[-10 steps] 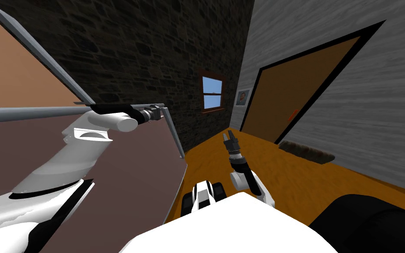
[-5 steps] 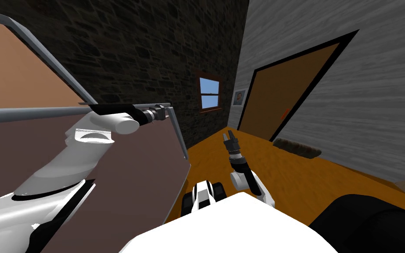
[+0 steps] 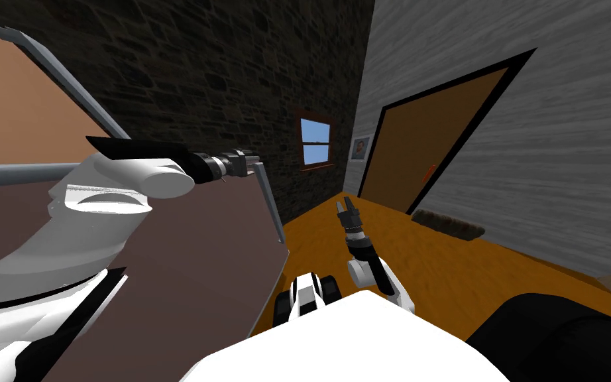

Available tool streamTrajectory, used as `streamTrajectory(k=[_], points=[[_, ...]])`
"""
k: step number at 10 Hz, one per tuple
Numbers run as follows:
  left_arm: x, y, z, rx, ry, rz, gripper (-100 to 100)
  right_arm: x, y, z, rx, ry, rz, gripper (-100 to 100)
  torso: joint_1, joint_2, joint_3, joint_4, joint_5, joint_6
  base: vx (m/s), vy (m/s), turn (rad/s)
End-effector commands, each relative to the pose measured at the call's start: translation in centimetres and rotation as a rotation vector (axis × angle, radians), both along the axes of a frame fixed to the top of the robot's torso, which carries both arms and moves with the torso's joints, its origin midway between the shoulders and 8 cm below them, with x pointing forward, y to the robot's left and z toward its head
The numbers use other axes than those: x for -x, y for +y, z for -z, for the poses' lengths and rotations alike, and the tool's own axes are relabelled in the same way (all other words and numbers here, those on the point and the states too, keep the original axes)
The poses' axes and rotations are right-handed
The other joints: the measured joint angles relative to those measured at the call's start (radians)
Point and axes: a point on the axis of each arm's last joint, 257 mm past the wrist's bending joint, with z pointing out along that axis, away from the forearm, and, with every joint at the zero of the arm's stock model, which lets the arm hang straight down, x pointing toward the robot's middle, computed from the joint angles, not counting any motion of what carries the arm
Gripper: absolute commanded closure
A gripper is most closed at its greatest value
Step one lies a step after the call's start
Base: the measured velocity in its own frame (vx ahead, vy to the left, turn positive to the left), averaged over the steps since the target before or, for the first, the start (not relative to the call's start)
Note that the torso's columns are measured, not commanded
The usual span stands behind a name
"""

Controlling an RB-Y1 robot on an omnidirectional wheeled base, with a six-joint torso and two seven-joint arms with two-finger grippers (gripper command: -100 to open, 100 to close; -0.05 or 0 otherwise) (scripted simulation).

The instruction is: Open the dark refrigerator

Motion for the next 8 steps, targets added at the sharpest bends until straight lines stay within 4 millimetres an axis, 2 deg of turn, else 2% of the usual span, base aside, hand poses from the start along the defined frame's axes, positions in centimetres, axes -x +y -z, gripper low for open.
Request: streamTrajectory(k=[1,2,3,4,8], points=[[1.2,0.1,-2.0,-0.002,-0.002,0.0,-100,0.0,0.0,0.0,0.0,0.0,0.0,0,-0.001,0.006,0.0,0.003,-0.004,0.004,0.054,-0.05,0.062],[1.6,0.1,-2.5,-0.003,-0.002,0.001,-100,0.0,0.0,0.0,0.0,0.0,0.0,0,-0.001,0.011,-0.002,0.008,-0.01,0.008,0.035,-0.042,0.036],[0.8,0.7,-1.4,-0.009,0.001,-0.009,-100,0.0,0.0,0.0,0.0,0.0,0.0,0,-0.002,0.013,-0.003,0.012,-0.015,0.01,0.014,-0.025,0.031],[0.7,0.8,-1.3,-0.009,0.001,-0.012,0,0.0,0.0,0.0,0.0,0.0,0.0,0,-0.005,0.012,-0.001,0.008,-0.012,0.008,0.0,-0.002,0.016],[0.6,0.9,-1.1,-0.011,0.006,-0.014,0,0.0,0.0,0.0,0.0,0.0,0.0,0,-0.004,0.005,0.004,0.0,-0.001,0.001,0.0,0.0,0.0]])
